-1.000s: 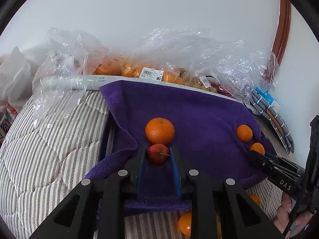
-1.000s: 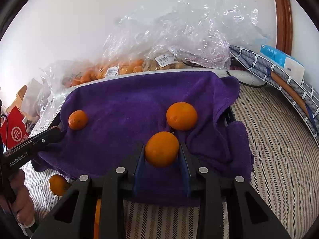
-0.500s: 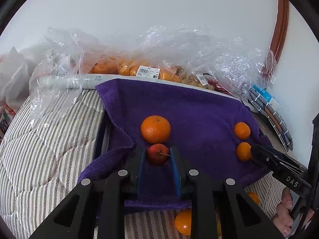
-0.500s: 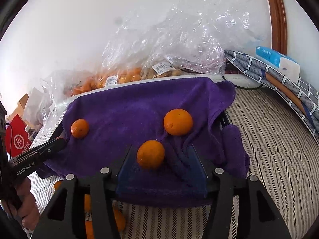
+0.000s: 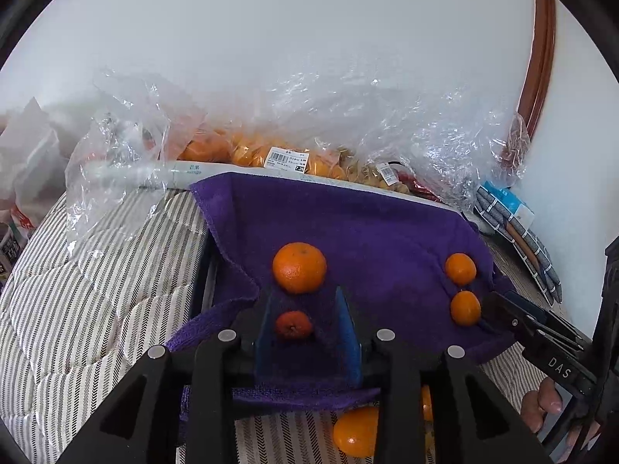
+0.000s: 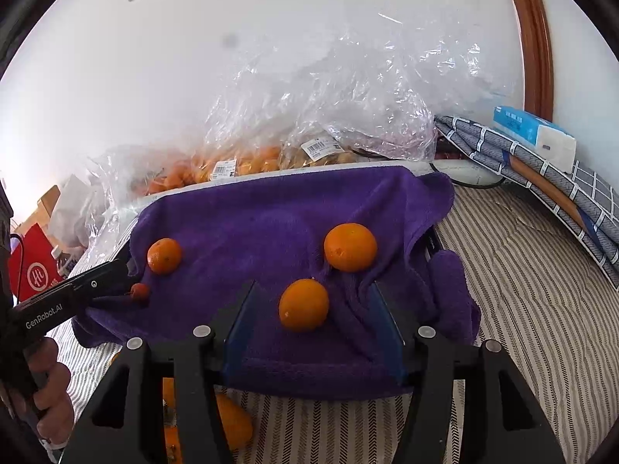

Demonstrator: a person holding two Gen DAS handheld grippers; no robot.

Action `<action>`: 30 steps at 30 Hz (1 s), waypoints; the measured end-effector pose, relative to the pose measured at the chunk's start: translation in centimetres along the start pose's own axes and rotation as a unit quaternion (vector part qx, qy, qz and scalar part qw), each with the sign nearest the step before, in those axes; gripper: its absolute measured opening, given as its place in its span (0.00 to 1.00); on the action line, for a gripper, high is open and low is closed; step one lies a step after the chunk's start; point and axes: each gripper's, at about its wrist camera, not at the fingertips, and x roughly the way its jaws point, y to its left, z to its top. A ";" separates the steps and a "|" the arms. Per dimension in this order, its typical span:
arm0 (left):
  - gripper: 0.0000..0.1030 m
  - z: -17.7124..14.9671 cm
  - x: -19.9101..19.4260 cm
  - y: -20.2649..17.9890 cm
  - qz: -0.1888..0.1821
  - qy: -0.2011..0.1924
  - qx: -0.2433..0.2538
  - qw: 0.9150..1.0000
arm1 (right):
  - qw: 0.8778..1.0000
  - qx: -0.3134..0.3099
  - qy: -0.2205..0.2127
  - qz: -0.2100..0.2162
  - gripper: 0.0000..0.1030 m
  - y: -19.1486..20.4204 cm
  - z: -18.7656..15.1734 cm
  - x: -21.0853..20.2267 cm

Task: Organize fruits
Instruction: 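Open both tools to release the orange and red fruit on the towel, then withdraw both open tools from the towel back toward the fruit pile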

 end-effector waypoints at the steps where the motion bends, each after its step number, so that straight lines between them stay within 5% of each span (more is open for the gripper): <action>1: 0.30 0.0 -0.1 0.0 0.003 -0.002 0.000 1.000 | 1.000 0.005 -0.005 -0.002 0.56 0.0 0.0 -0.2; 8: 0.30 0.2 -0.8 0.5 0.005 -0.011 -0.012 1.000 | 0.999 0.007 -0.019 -0.027 0.56 0.4 0.6 -1.8; 16: 0.30 0.0 -2.2 0.7 -0.026 -0.005 -0.025 0.999 | 0.999 -0.004 0.022 -0.028 0.56 1.7 -1.3 -4.2; 30: 0.43 -5.1 -7.4 4.8 0.029 -0.003 -0.027 0.999 | 0.998 -0.025 0.061 0.022 0.53 4.9 -6.6 -7.4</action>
